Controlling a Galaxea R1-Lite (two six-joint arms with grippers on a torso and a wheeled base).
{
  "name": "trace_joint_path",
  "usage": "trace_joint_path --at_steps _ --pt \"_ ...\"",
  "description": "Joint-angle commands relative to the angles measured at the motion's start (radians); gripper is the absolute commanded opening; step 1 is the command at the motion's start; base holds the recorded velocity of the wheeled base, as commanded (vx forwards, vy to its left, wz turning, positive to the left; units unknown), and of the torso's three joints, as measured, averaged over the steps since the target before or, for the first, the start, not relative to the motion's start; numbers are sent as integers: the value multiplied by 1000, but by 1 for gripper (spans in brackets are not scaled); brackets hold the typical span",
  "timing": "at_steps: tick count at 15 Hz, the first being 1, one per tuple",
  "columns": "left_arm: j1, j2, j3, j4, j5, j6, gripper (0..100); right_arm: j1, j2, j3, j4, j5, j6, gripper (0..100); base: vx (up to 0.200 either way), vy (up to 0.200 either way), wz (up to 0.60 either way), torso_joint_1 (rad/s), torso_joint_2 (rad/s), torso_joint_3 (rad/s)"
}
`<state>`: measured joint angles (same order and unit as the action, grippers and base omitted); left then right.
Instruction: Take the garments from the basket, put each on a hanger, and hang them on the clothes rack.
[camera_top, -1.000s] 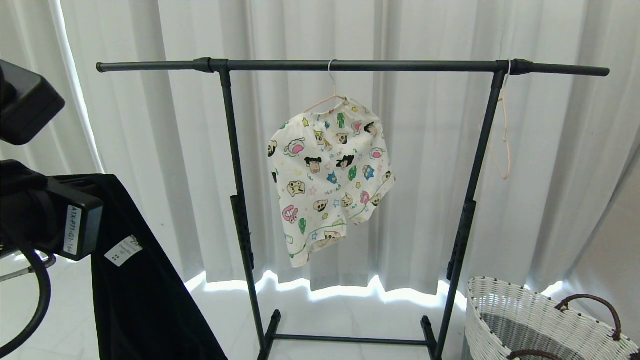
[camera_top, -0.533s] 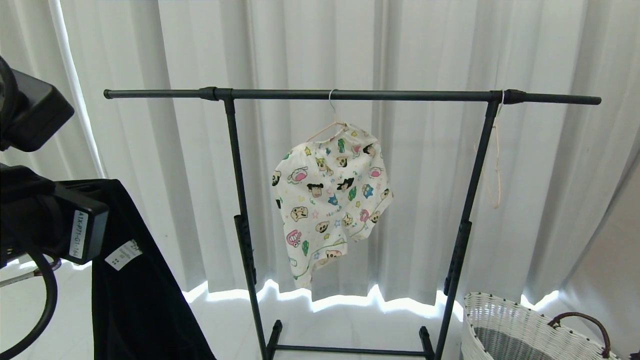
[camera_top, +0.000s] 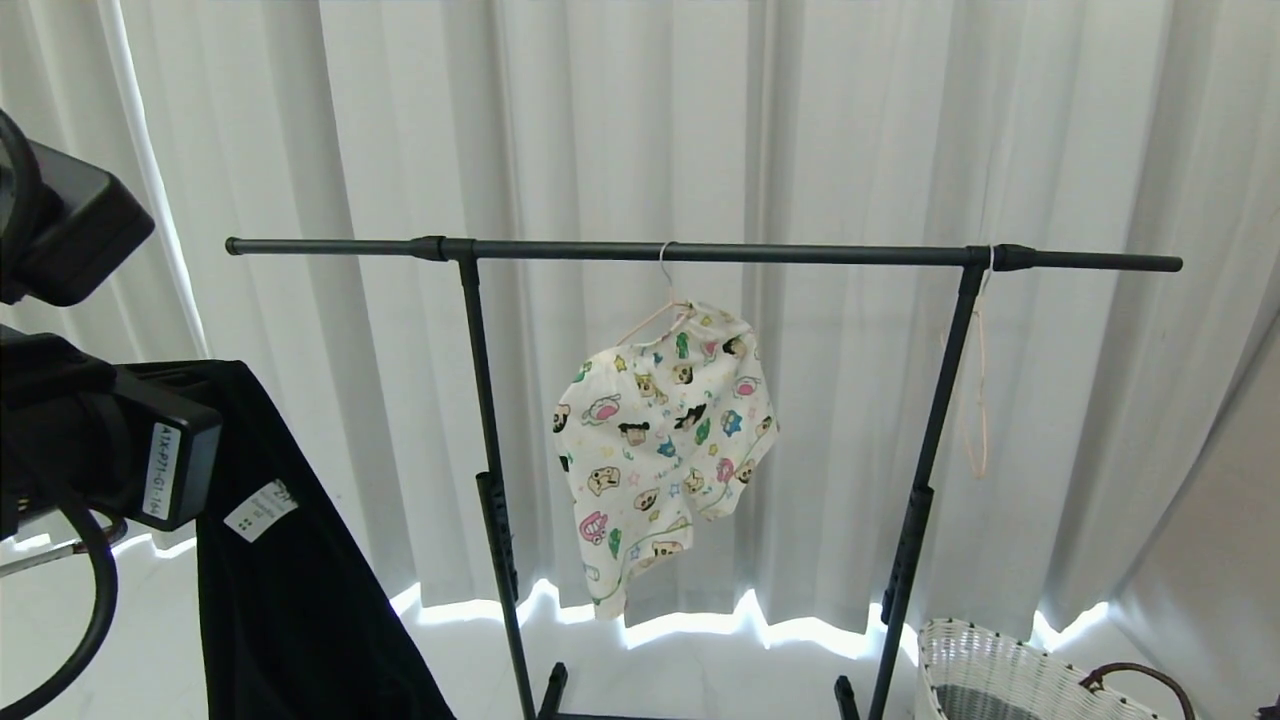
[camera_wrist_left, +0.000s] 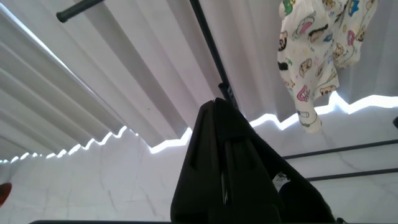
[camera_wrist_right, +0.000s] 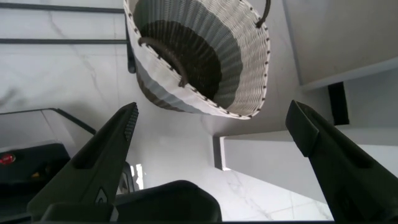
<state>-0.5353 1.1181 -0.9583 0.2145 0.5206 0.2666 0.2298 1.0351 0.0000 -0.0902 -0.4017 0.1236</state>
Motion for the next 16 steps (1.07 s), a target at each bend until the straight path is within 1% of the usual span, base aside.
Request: trace_joint_path --at_steps 1,5,6,8,9,11,16 --pt "1 0 0 0 -1 0 0 0 2 0 0 0 2 100 0 0 0 246 -525 -286" --pt "1 -1 0 0 1 0 0 0 -7 0 1 0 7 100 0 0 0 245 -528 -290" --pt "1 -1 -2 0 1 2 0 0 -7 0 1 0 7 100 0 0 0 129 -276 -149" --pt "1 -1 -4 0 1 0 0 0 -9 0 3 3 27 100 0 0 0 58 -125 -63" --pt "6 -1 -4 0 1 0 0 0 -7 0 4 24 51 100 0 0 0 0 0 0" --pt "11 0 -4 0 1 0 0 -1 -4 0 7 38 79 100 0 0 0 0 0 0" --pt "18 -1 0 0 1 -1 0 -20 31 0 9 37 83 100 0 0 0 0 0 0"
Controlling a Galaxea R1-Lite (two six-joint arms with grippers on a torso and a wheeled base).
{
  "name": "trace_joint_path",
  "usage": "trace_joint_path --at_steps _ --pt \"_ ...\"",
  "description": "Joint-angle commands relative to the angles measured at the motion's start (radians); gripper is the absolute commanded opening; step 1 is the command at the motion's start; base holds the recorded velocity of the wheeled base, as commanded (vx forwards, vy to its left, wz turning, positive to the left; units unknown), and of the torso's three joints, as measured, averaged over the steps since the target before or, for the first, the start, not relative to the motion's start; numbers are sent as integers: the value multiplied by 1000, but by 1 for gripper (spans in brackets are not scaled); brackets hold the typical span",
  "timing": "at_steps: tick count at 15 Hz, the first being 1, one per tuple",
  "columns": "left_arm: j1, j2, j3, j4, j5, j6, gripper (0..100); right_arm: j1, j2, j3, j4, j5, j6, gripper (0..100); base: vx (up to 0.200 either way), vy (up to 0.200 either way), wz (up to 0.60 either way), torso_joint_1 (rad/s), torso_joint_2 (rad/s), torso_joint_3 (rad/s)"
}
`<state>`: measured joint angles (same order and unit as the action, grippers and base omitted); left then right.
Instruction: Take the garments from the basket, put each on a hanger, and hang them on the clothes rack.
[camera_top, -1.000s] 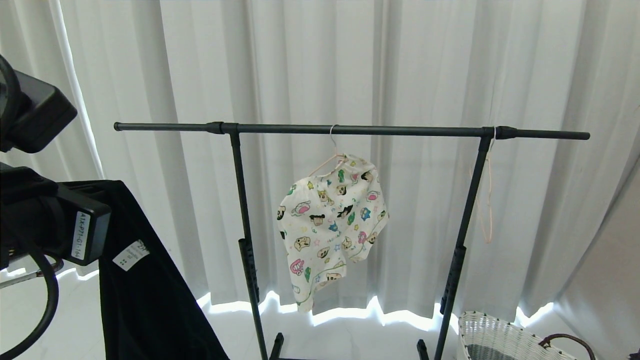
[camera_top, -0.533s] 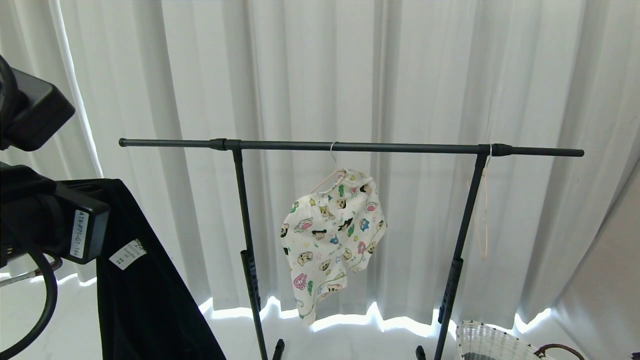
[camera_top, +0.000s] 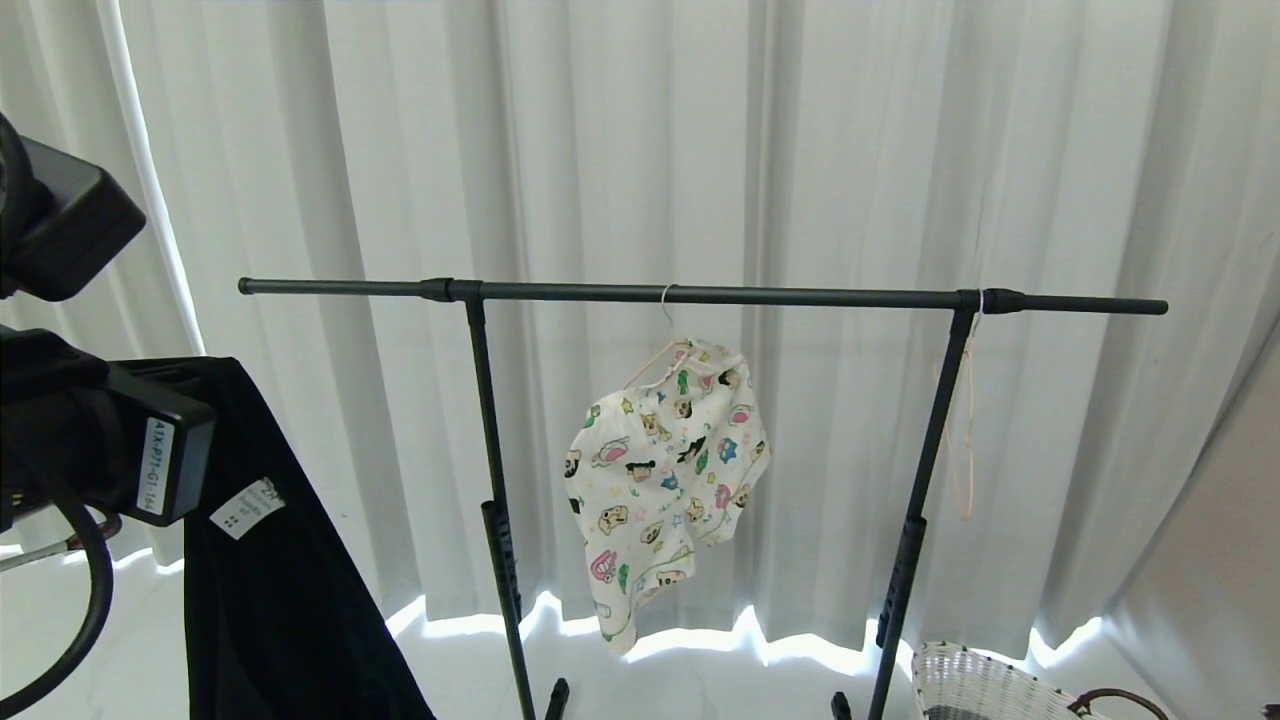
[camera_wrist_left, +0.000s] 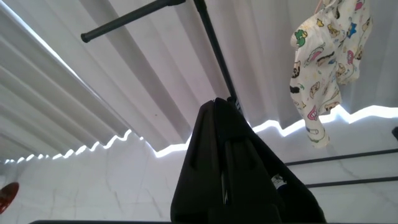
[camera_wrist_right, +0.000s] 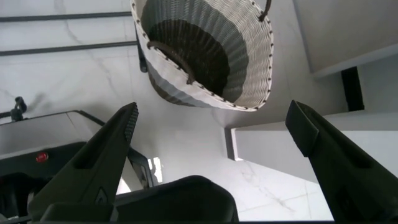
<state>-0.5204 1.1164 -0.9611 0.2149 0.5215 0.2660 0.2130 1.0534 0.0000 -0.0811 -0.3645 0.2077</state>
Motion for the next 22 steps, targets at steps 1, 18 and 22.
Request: trace_joint_path --at_steps 1,18,22 --pt "7 0 4 0 -1 -1 0 -7 11 0 0 -4 1 100 0 0 0 0 0 0" --pt "82 37 128 -226 -1 -16 0 -86 65 -495 -39 44 -241 100 0 0 0 0 0 0" --pt "89 33 124 -229 -23 -17 0 -86 69 -506 -85 48 -263 100 100 0 0 0 2 2"
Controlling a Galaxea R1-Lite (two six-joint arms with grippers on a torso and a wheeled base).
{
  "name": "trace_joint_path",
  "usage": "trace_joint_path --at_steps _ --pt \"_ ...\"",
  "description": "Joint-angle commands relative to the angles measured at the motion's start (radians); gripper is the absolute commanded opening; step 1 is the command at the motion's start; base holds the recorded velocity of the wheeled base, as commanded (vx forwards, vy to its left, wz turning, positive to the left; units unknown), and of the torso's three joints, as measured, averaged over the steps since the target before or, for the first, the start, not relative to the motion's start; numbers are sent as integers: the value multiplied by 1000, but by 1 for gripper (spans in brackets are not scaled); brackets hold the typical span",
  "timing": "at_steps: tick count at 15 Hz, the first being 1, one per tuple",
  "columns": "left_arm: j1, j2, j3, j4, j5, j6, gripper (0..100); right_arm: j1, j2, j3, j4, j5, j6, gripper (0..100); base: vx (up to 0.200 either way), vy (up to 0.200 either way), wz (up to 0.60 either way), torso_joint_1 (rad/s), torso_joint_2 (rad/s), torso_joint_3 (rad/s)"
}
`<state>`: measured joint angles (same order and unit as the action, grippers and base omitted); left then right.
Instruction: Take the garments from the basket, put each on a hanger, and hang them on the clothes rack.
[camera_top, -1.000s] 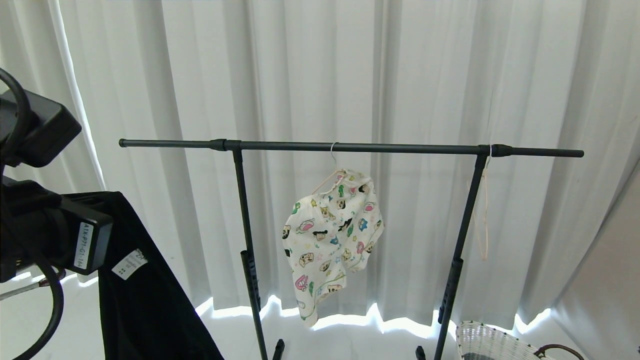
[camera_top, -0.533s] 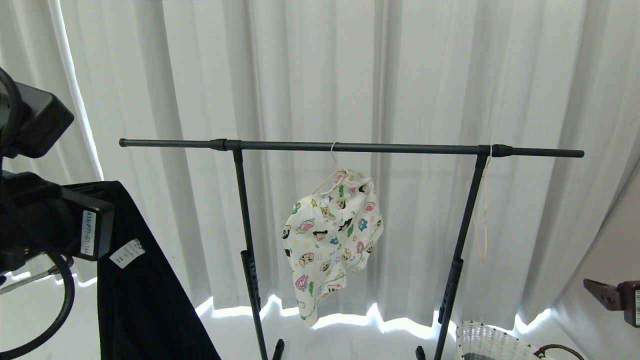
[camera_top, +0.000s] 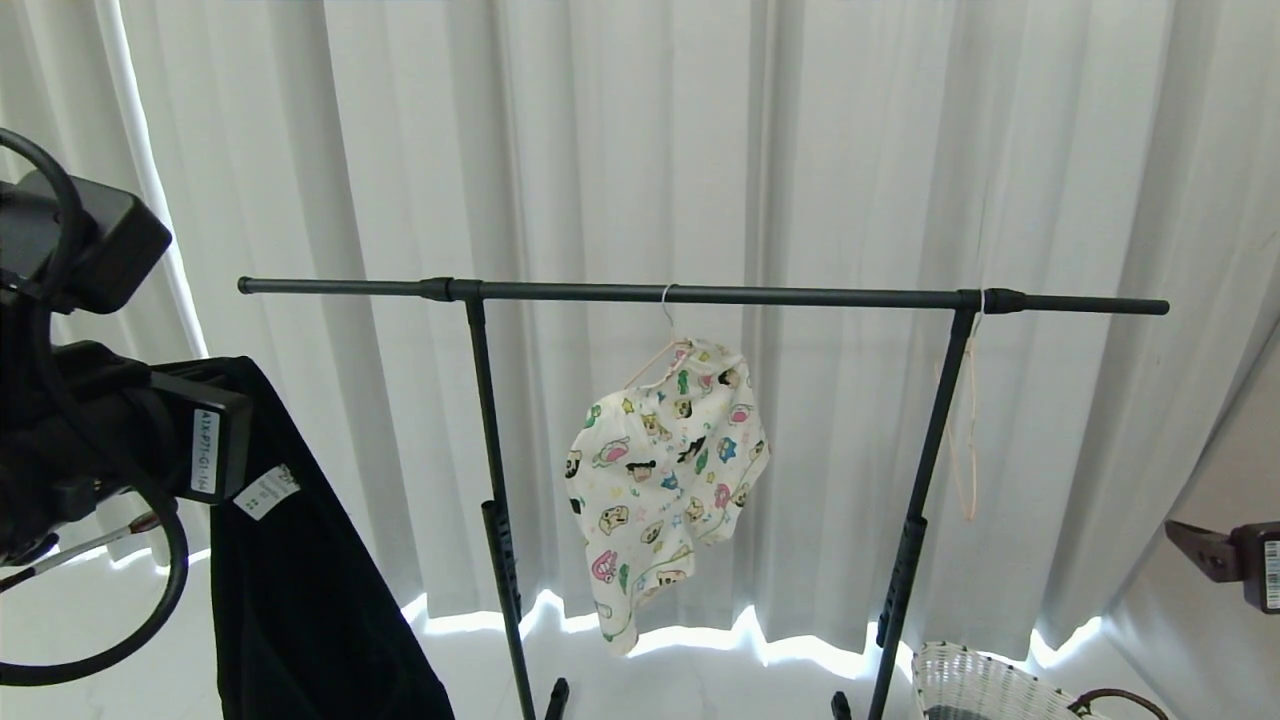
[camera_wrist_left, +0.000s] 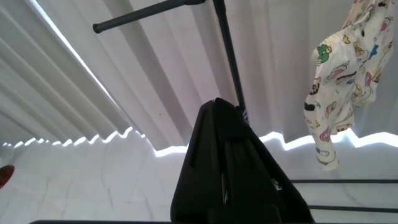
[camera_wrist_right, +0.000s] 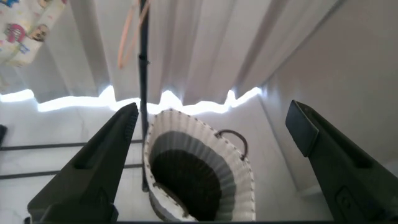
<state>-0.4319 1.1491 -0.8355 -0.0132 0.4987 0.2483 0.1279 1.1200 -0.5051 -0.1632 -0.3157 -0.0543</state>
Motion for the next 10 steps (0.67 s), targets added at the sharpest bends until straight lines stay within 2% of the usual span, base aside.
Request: trace_joint_path --at_steps 1,3,6,10 --pt "1 -3 -4 -1 -6 2 0 -1 3 -1 -9 15 -1 100 200 0 0 7 -7 7" --pt "1 -3 -11 -1 -6 2 0 -4 6 -7 -13 49 -1 100 200 0 0 0 -2 2" --pt "1 -2 -14 -1 -8 2 0 -4 41 -24 -19 50 8 100 200 0 0 12 7 -4" --pt "1 4 -36 -1 -9 2 0 -5 238 -87 -125 47 152 100 200 0 0 2 -2 2"
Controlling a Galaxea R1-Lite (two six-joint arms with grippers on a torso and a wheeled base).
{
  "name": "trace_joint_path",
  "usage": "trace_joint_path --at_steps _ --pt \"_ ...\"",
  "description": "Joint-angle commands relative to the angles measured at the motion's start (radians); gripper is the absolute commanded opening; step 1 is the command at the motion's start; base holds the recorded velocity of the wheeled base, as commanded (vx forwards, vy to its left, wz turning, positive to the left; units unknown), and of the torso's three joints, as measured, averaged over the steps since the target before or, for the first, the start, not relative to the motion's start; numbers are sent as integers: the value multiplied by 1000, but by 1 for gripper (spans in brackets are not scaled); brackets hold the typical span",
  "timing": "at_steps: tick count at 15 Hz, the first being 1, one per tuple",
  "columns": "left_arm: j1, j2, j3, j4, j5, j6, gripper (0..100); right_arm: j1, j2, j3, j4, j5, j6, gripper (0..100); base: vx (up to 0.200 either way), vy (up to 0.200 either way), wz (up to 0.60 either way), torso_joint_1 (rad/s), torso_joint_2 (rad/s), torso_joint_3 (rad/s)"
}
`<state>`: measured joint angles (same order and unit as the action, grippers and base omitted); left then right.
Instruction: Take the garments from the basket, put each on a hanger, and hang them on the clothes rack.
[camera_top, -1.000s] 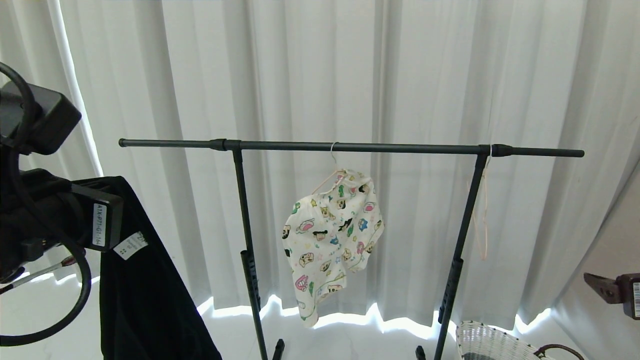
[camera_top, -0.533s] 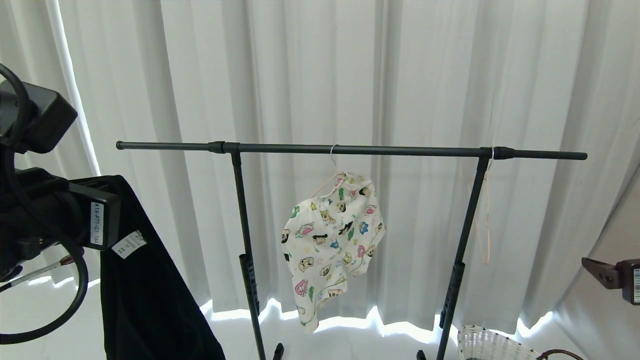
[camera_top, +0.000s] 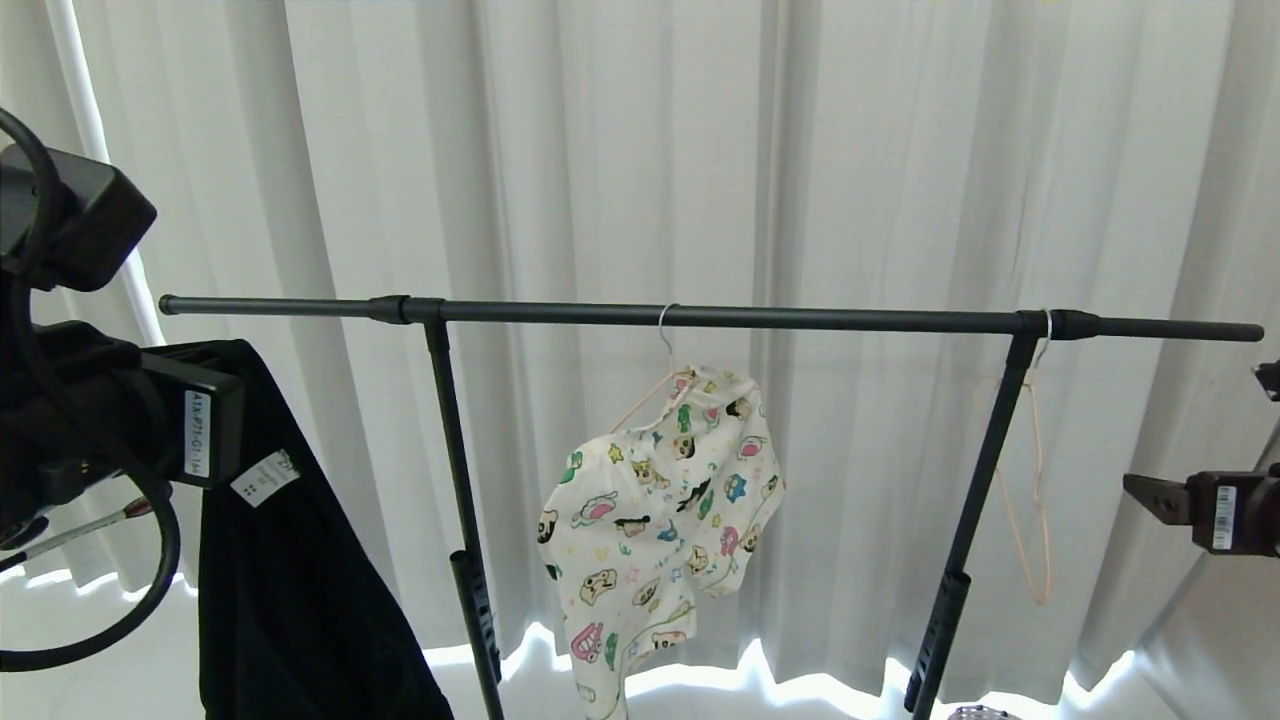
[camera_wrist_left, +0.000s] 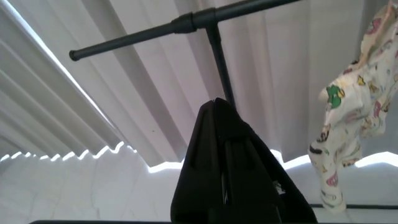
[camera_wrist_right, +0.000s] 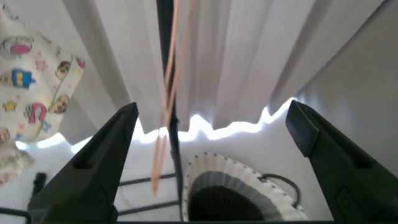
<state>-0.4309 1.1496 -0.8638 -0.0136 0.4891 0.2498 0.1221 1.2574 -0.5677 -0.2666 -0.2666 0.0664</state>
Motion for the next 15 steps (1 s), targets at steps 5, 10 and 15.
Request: trace_joint_path --at_steps 5,10,15 --pt "-2 -10 -11 -11 -70 -4 0 4 214 -26 -46 -3 119 100 80 0 0 2 1 0" --pt "-2 -4 -1 -89 -73 0 0 4 362 -28 -112 -5 184 100 0 0 0 0 0 0" --pt "0 1 2 -89 -75 -1 0 4 519 -29 -252 -10 181 100 0 0 0 0 0 0"
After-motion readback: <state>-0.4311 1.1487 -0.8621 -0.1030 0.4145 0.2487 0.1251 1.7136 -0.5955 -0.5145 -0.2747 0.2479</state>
